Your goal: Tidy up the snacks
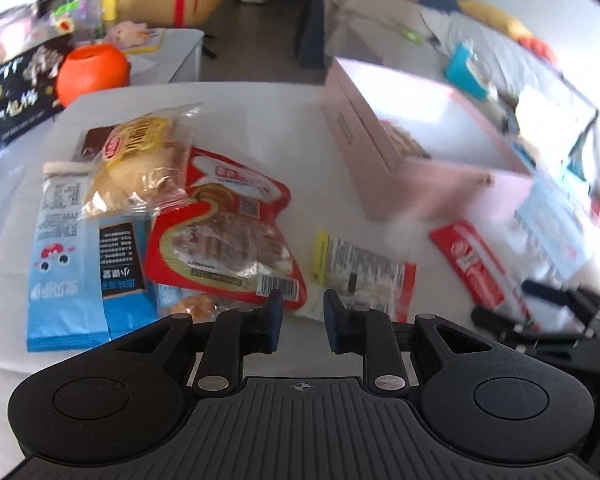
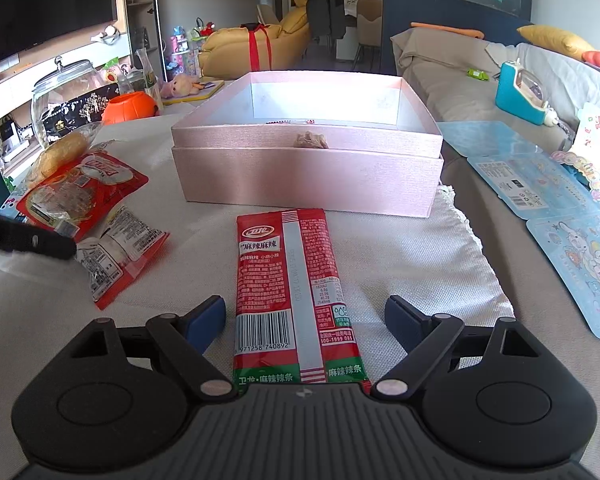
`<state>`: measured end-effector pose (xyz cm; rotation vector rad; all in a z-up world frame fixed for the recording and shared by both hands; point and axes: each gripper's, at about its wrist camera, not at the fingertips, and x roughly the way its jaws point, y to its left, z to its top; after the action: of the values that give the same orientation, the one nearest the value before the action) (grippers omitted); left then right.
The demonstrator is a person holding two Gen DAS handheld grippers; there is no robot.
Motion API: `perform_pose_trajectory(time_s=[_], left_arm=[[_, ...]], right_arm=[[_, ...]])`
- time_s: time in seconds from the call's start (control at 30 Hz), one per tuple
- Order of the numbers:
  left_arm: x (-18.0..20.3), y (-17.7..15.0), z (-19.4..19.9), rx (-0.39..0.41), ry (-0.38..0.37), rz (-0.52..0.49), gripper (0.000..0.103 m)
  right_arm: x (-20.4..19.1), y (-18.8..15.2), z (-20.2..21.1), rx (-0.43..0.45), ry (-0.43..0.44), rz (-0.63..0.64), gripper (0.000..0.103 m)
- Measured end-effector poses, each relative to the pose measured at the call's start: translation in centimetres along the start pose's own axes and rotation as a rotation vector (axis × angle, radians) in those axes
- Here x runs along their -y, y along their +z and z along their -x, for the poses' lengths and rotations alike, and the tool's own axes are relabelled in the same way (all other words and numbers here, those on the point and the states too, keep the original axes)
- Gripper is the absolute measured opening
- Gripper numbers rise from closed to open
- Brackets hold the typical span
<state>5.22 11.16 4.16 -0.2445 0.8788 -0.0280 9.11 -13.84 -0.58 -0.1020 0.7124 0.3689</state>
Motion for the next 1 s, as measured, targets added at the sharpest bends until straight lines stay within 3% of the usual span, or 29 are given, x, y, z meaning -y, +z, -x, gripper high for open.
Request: perform_pose_trajectory(time_s=[0.13,0.3,0.4,0.5,0.57,0.63,0.73,0.8,1.0], left_arm=[[-0.3,-0.5,0.7,0.024,-0.038,0.022,0.025],[-0.6,-1.6,0.8,0.019,-0.059,0.064,0.025],[-1.0,-2.1,0.8,-0.002,-0.093,0.086,0.025],[-1.3,-2.4,1.0,-0.002,-0.107,0.098,0.025],[-1.7,-2.6,1.3,0.004,-0.102,0.109,0.025],[-2.1,-2.7,1.3,0.003,-0.105,0.124,0.025],[-2.1,-3.1,0.8,-0.009,-0.12,0.136,0.025],[-1.8,-3.2,0.3,-0.014,-0.137,0.137,0.025],[-0.8,-2.8,-0.1,0.023,-0.08,0.095,0.026]], right_arm=[[0.0,0.3,0.7,0.006,0.092,0.024,0.087],[-3.2,3.0,1.5,0.041,0.192,0.244,0.087],[-5.2,5.1,-0.2,0.001,0.298,0.299,0.087],[-7.2,6.2,-2.5,-0.01,0.305,0.321,0.087],[-7.4,7.0,-4.0,-0.032,0.292,0.26,0.078],[-6.7,7.7,-5.2,-0.069,0.311,0.162,0.052],[-5.4,8.2,-6.2,-0.079,0.235,0.067,0.042],[-5.1,7.7,-6.4,-0.106,0.209,0.087,0.035],[-5.2,4.5,-2.8,-0.135,0.325,0.138,0.034]])
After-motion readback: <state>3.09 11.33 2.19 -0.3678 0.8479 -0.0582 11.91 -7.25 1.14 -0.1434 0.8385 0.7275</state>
